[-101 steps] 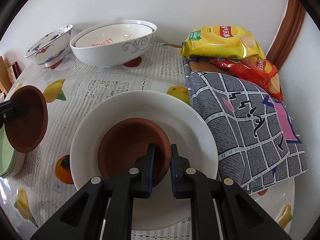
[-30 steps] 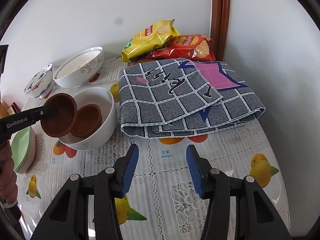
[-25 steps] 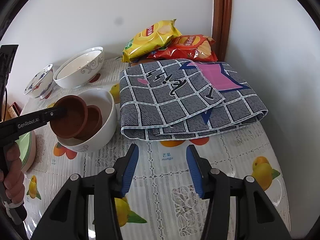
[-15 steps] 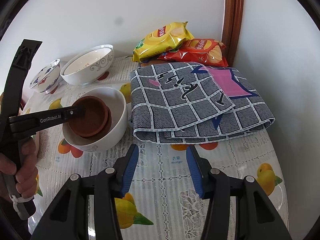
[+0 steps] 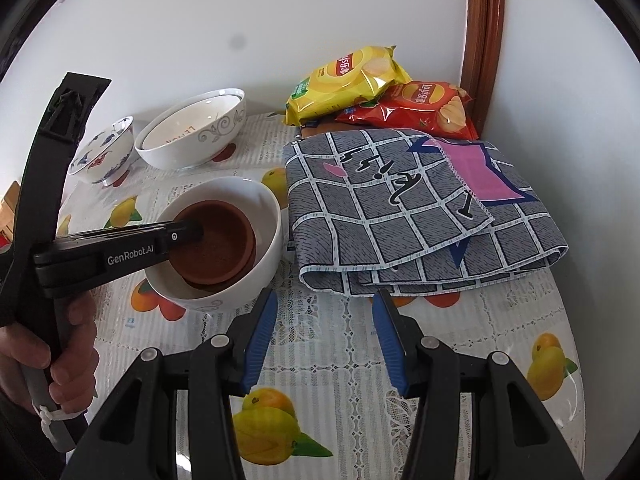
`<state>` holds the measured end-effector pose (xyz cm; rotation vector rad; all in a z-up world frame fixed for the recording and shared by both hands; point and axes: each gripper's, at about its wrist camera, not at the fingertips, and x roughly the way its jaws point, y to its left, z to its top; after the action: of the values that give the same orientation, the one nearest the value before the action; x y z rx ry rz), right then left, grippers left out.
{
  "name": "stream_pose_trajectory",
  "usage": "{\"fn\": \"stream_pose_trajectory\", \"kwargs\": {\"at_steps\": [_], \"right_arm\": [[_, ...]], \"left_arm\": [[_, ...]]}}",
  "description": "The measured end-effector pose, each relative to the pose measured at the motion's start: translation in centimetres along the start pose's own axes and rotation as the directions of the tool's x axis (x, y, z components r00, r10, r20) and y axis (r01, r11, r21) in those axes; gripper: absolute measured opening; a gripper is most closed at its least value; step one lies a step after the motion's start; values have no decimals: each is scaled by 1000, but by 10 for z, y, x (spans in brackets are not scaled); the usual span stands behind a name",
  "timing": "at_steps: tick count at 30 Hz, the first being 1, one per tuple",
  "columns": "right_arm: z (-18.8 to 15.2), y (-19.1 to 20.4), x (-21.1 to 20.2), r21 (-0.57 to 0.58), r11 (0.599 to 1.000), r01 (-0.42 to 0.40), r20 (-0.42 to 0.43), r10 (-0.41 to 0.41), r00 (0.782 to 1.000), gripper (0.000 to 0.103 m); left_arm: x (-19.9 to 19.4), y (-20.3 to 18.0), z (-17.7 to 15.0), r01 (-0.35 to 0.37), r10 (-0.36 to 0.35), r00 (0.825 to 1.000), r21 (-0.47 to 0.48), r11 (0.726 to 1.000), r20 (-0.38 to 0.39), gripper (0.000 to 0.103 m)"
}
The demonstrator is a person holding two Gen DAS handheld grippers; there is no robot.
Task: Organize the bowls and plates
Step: 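Open the left tool to release the bowl onto the other terracotta bowl, then grasp the white bowl rim with the left tool while the right tool grasps its rim too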
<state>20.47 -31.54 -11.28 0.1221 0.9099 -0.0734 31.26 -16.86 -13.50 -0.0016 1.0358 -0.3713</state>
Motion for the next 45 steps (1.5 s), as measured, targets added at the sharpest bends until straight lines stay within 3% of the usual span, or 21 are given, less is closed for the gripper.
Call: {"fn": "stream_pose_trajectory", "kwargs": {"at_steps": [7, 11, 17, 22, 27, 39, 45], "right_arm": [[1, -2, -2, 29, 999, -26, -6, 26, 1000, 49], [5, 0, -10, 34, 999, -36, 13, 35, 999, 49], [13, 7, -18, 31, 997, -67, 34, 66, 997, 49], [19, 11, -9, 46, 992, -113, 13, 113, 994, 49], [24, 16, 8, 69, 986, -151, -28, 153, 988, 42], [35, 27, 47, 66, 994, -89, -102, 95, 990, 23], [38, 31, 63, 72, 995, -70, -123, 78, 989, 21]], "left_arm": [[-15, -4, -2, -4, 4, 1000, 16, 1000, 20, 39], [-31, -5, -1, -3, 3, 999, 15, 1000, 41, 41], [-51, 5, -2, -83, 83, 995, -6, 997, 54, 49], [-54, 19, -4, -150, 151, 988, -32, 988, 36, 50], [-43, 30, -5, -120, 119, 993, -67, 991, -8, 50], [-8, 30, -2, -128, 126, 989, -30, 991, -77, 50], [9, 30, -3, -129, 127, 987, -16, 991, -103, 50]]}}
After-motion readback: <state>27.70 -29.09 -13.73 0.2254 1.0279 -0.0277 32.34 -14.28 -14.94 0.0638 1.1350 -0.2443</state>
